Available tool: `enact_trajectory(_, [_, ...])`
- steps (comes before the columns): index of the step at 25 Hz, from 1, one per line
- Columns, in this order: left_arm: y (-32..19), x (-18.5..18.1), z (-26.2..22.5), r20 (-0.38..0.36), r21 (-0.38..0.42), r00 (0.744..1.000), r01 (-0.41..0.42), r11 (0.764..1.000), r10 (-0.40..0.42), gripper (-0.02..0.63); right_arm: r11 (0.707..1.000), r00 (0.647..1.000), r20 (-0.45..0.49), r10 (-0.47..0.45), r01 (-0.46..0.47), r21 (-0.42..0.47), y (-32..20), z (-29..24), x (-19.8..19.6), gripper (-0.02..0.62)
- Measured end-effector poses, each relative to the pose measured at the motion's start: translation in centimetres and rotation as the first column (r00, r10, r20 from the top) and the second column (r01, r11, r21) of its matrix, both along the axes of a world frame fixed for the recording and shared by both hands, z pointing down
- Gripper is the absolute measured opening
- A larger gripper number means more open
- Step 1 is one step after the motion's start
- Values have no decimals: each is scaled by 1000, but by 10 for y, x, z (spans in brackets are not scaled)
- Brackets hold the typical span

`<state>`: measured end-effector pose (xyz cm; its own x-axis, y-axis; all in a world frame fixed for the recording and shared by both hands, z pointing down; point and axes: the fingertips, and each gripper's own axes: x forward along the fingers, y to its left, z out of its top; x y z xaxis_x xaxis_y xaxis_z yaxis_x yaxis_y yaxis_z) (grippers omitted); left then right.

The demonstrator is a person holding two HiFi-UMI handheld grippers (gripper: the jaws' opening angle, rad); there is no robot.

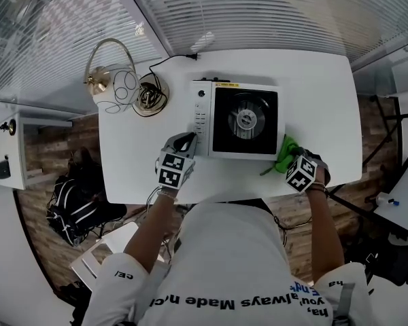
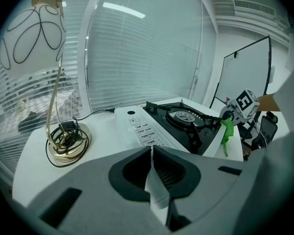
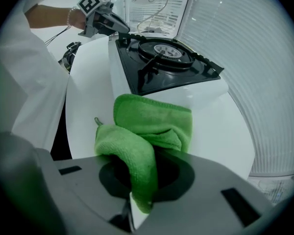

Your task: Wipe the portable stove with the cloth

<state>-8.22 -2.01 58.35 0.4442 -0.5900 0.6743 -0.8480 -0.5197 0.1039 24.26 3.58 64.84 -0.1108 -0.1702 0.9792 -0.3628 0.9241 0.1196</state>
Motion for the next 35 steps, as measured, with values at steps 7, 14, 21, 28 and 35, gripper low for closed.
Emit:
enact_trajectory(7, [-1, -1, 0, -5, -5, 1000, 16, 1000, -16, 23, 997, 999, -30, -23, 25, 68, -40, -5, -2, 40])
enact_trajectory(14, [-1, -1, 1, -8, -15, 1000, 30, 999, -30, 23, 993, 998, -41, -39, 44, 110, -73, -5, -4, 41])
enact_trajectory(21, [0, 0, 2, 20, -8, 999, 30, 1000, -30, 23, 988, 997, -55, -54, 61, 139, -102, -6, -4, 41])
enact_trajectory(28, [0, 0, 1, 16, -19, 999, 29, 999, -29, 23, 980, 995, -75, -70, 82, 180, -132, -12, -6, 40])
enact_trajectory(35, [0, 0, 0, 6, -20, 1000, 30, 999, -29, 23, 973, 994, -88, -70, 88, 213, -160, -17, -6, 40])
